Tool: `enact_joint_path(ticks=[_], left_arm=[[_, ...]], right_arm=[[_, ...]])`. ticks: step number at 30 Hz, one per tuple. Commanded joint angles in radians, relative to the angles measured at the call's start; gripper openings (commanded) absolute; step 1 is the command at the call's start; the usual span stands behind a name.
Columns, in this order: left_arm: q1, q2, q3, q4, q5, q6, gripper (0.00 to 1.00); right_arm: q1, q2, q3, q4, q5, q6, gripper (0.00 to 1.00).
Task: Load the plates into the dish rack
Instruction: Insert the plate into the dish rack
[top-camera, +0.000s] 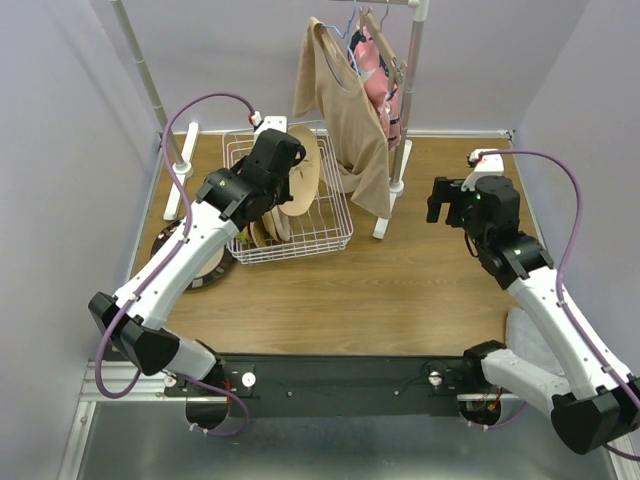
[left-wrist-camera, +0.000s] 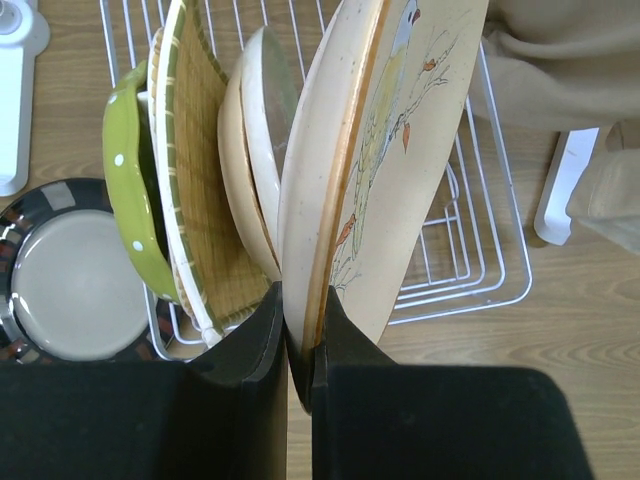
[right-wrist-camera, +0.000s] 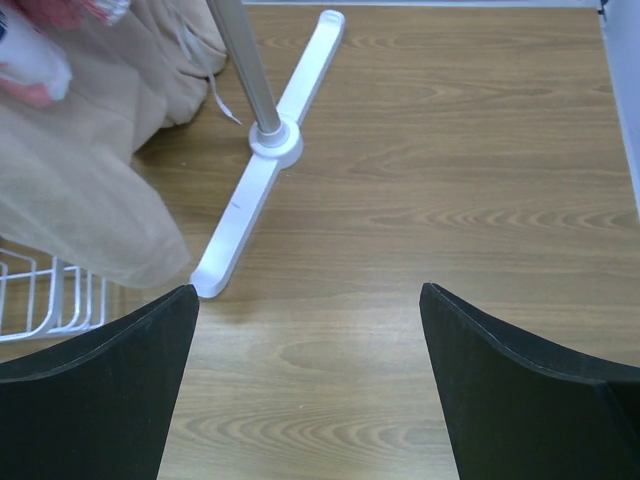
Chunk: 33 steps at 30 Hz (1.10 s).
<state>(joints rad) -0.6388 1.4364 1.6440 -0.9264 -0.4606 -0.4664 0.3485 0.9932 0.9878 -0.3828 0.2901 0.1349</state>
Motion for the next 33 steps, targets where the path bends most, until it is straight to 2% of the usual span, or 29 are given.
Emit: enact_joint_path(ticks=[1,3,5,7,9,18,25,33], left_arm=[[-0.007,-0.033,0.045,0.064,-0.142,-0.026,0.0],[-0.007,-0.039,0.031,0.058,-0.159,-0.037,0.0],[-0.007,-0.05,0.027,0.054,-0.173,-0.044,0.0],[-0.007,-0.05,0.031,0.038,-0.184,-0.054,0.0],[-0.007,-0.047,0.037,0.034,-0.185,-0.058,0.0],[-0.036,0.013,0.086,-0.003,-0.225,-0.074,0.0],[-0.068,0.07,0.128,-0.071,-0.315,-0.101,0.0],[-0.071,0.082,0.135,-0.048,-0.305,-0.123,0.0]], right_arm=[[-0.048,-0.025,-0.053,0.012,-0.181,0.038,1.0],[-0.065,0.011,-0.073,0.013,-0.225,0.049,1.0],[-0.095,0.051,-0.098,0.021,-0.348,0.043,1.0],[-0.193,0.073,-0.098,0.041,-0.504,0.022,1.0],[-0.238,0.091,-0.118,0.053,-0.561,-0.021,1.0],[-0.24,0.009,-0.189,0.111,-0.526,-0.087,1.0],[-0.241,-0.031,-0.21,0.11,-0.491,-0.098,1.0],[-0.241,-0.047,-0.213,0.11,-0.477,-0.1,1.0]])
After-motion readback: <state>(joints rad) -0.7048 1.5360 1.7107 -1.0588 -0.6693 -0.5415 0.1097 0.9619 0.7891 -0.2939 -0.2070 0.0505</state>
